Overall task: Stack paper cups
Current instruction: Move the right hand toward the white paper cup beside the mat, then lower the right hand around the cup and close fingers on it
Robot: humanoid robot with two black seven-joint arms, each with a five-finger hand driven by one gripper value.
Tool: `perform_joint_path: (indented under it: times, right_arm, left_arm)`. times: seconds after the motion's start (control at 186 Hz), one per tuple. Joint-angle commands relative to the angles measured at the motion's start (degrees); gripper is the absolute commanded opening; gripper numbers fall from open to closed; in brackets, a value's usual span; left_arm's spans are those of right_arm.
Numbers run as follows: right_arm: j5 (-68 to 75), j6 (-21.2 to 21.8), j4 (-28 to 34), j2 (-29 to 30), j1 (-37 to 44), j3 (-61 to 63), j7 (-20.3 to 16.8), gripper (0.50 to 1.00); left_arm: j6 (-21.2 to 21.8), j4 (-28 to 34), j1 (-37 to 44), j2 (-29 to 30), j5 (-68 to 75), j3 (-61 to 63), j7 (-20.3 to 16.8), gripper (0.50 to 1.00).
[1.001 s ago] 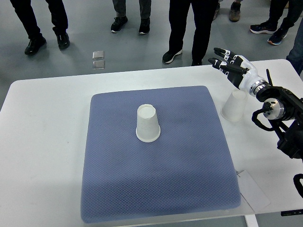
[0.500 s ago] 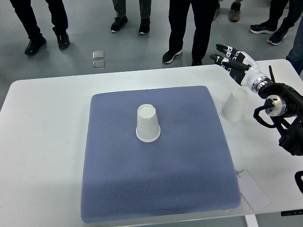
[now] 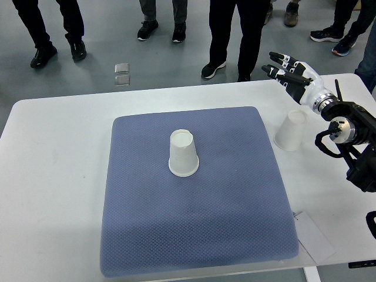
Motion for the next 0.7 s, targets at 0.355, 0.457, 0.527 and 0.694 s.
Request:
perform_joint_path:
  times: [0.355,0.457,0.527,0.694]
  right_arm:
    - [-17.7,9.2,5.1,-15.6,0.0,-9.5,6.6,0.887]
    - [-24.1,8.7,7.0,-17.1,0.0,-12.5,9.2,0.887]
    - [-28.6,8.1,8.0,-17.9,0.0,-13.7,10.0,0.887]
    - [-37.6,5.9,9.0,-18.1,0.0,-16.8,12.1,0.887]
  left_arm:
    - [0.0,0.0,0.0,0.0,0.0,0.0,0.0,1.000]
    - [0.0,0.0,0.0,0.0,0.0,0.0,0.0,1.000]
    - [0.0,0.0,0.0,0.0,0.0,0.0,0.0,1.000]
    - [0.0,0.0,0.0,0.0,0.0,0.0,0.0,1.000]
